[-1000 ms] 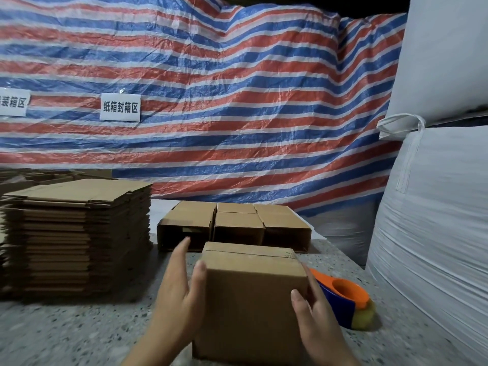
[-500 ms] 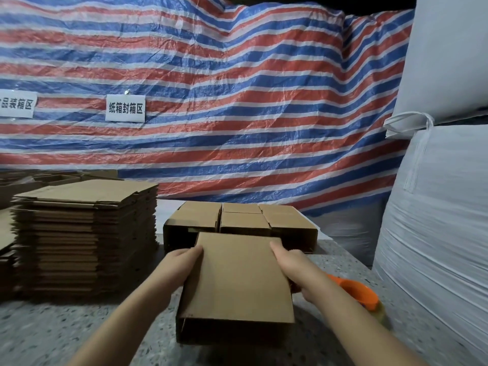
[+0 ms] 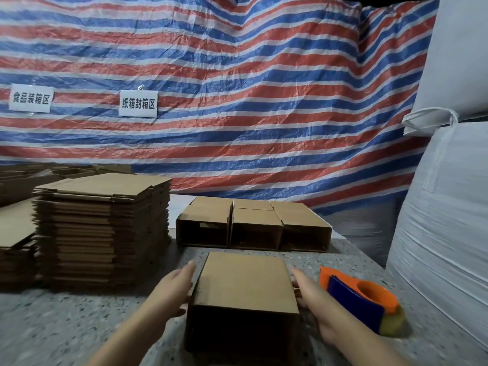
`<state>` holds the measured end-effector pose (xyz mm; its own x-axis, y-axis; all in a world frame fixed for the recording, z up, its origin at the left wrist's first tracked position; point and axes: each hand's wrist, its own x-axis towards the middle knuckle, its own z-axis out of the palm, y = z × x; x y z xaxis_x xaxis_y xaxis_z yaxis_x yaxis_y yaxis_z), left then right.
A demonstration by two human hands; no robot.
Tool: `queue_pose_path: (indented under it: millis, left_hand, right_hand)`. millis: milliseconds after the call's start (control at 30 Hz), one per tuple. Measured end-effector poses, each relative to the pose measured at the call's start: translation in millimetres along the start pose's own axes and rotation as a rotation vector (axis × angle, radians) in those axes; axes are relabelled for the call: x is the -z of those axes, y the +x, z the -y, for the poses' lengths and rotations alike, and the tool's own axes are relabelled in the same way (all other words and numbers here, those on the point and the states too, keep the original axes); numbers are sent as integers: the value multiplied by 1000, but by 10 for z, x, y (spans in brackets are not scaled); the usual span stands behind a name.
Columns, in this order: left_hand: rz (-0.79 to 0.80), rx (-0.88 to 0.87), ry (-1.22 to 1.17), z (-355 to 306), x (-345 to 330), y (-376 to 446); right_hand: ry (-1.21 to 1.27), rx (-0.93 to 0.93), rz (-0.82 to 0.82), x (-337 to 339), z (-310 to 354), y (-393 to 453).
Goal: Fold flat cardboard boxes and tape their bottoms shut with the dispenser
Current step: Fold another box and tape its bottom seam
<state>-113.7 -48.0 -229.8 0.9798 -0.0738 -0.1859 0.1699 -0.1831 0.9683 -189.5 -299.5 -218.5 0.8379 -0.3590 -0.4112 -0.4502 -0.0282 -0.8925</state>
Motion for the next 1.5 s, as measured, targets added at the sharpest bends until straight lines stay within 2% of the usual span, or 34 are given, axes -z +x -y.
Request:
queue_pose_path:
  millis: [67, 100, 233, 400, 567, 767, 1033, 1133, 1233, 1367, 1433, 1500]
  left_hand:
    - [7, -52, 0, 31, -72, -70]
    - [-10, -95, 18, 33, -115, -85]
    - [-143, -248, -19, -86, -116, 7]
    - [-311, -325, -88, -341, 105, 500]
    - [-383, -290, -80, -319, 258, 1076]
    - [-419, -170, 2, -157, 306, 1536]
    - [-507, -238, 178, -125, 269, 1699]
    - [-566, -370, 229, -153, 240, 1587]
    - [-596, -593, 265, -211, 191, 1381]
    - [-556, -961, 547, -476, 221, 1054]
    - [-615, -1125, 712, -693, 316, 928]
    - [-708, -1207, 874, -922, 461, 837]
  right_hand:
    - [54, 27, 51, -103, -25, -152]
    - [56, 50, 25, -163, -11, -190]
    - [177, 206, -55, -412, 206, -98]
    - [240, 306, 21, -760, 671, 360]
    - [200, 303, 106, -1139, 829, 912]
    - [117, 334, 87, -1437, 839, 1355]
    - [95, 363, 49, -1536, 759, 1590]
    - [88, 367, 52, -1527, 775, 1555]
    - [111, 375, 46, -1454, 827, 1481]
    - [112, 427, -32, -1304, 952, 1290]
    - [97, 478, -71, -1244, 1050, 1168]
    - [89, 517, -99, -1194, 1147, 1032]
